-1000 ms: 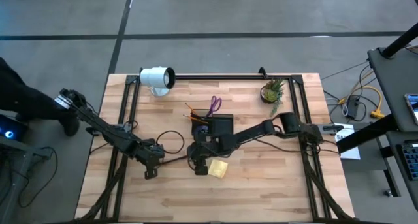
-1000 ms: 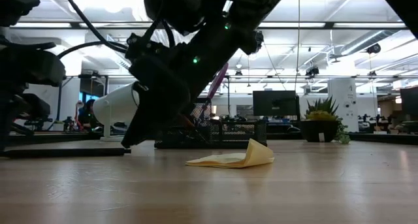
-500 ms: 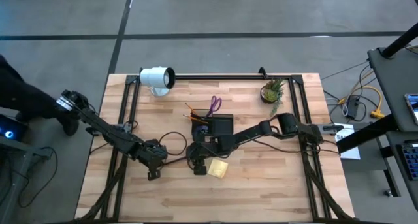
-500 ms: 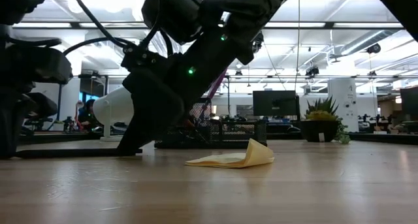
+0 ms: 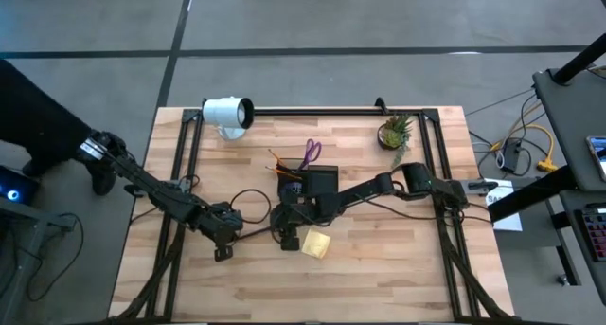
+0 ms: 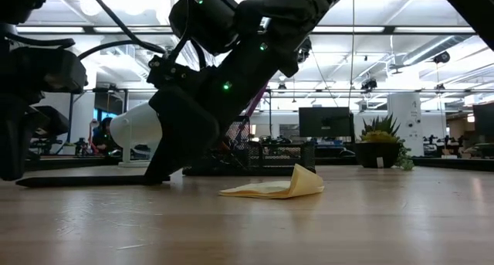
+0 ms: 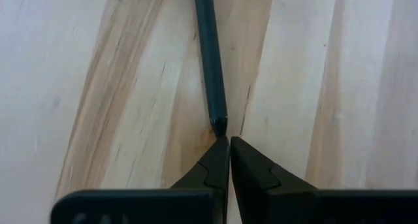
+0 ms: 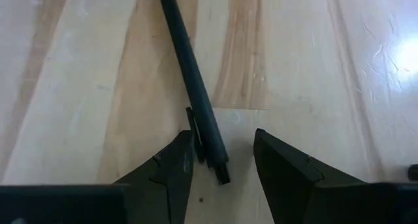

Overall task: Pick and place office supplies into organizer
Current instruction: Put the black pen into the black desk organizer

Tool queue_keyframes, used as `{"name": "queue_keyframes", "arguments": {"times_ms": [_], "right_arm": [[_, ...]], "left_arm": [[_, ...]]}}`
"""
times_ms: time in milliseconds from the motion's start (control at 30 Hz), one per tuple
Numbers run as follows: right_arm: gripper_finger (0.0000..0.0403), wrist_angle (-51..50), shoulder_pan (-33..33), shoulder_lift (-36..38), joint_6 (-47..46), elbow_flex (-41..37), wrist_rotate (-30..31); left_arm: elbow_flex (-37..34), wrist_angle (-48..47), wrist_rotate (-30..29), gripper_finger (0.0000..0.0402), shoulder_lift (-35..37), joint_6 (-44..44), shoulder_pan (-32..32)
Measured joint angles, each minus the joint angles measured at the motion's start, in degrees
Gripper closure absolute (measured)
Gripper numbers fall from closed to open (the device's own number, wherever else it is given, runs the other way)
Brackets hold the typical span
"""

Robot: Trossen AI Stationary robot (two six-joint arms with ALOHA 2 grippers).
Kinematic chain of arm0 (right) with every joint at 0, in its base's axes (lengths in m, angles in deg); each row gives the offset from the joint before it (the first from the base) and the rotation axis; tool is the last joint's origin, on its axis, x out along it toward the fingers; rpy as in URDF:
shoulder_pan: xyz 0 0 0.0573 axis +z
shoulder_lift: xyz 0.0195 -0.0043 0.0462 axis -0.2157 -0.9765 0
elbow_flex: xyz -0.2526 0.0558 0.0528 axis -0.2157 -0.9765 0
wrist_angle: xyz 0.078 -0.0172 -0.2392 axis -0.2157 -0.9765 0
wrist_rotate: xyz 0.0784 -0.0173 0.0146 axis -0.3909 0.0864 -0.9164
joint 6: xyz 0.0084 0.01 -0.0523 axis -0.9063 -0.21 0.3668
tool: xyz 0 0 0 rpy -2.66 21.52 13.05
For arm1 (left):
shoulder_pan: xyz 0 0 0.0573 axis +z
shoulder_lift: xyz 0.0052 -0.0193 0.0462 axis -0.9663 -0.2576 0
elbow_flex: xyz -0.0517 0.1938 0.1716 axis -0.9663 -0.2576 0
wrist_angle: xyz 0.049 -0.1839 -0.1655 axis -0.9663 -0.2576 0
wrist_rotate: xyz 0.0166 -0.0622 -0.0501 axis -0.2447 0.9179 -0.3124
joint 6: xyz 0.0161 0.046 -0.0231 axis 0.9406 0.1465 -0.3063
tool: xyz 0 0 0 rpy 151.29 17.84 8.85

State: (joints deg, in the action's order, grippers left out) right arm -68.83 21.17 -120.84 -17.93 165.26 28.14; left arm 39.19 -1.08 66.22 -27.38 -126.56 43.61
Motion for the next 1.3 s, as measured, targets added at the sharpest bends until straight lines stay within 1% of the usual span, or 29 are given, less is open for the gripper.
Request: {"name": "queue_keyframes", "arguments": {"times_ms": [133,267,333,500,633,733,833,1033,1167,1300], "right_arm": [[0.0262,0.00,-0.11,0.00,0.00,0.00,-0.03],[0.0266,-0.02,-0.15,0.00,0.01,0.00,-0.06],[0.0266,-0.02,-0.15,0.00,0.00,0.00,-0.08],[0.0264,-0.08,-0.15,0.02,-0.02,0.00,-0.12],[0.0264,-0.95,-0.15,0.64,-0.02,0.00,-0.12],[0.0264,-3.36,-0.25,1.67,0.32,0.00,-0.10],[0.0264,-5.12,-0.46,2.29,1.77,0.02,-0.15],[0.0264,-5.04,-0.55,2.27,2.54,0.00,-0.47],[0.0264,-4.66,-0.61,2.23,2.95,0.00,-0.54],[0.0269,-4.50,-1.00,2.23,2.98,0.00,-0.54]], "left_arm": [[0.03,0.14,-0.26,0.0401,-0.07,0.02,0.01],[-0.30,0.59,-2.86,0.0401,-0.28,0.02,0.03],[-0.65,2.55,-2.96,0.0401,-0.80,0.04,0.14],[-1.97,8.07,-3.06,0.0401,-4.18,0.04,0.39],[-1.97,9.64,-3.08,0.0401,-7.32,0.09,0.42],[-1.97,9.79,-3.04,0.0401,-8.41,0.09,0.45],[-1.97,9.08,-2.89,0.0401,-6.59,0.07,0.46],[-2.23,6.15,-2.69,0.0401,0.16,-0.13,0.51],[-2.23,4.63,-2.86,0.0401,0.63,-0.20,0.55],[-1.68,7.40,-2.91,0.0401,0.55,-0.16,0.55]]}}
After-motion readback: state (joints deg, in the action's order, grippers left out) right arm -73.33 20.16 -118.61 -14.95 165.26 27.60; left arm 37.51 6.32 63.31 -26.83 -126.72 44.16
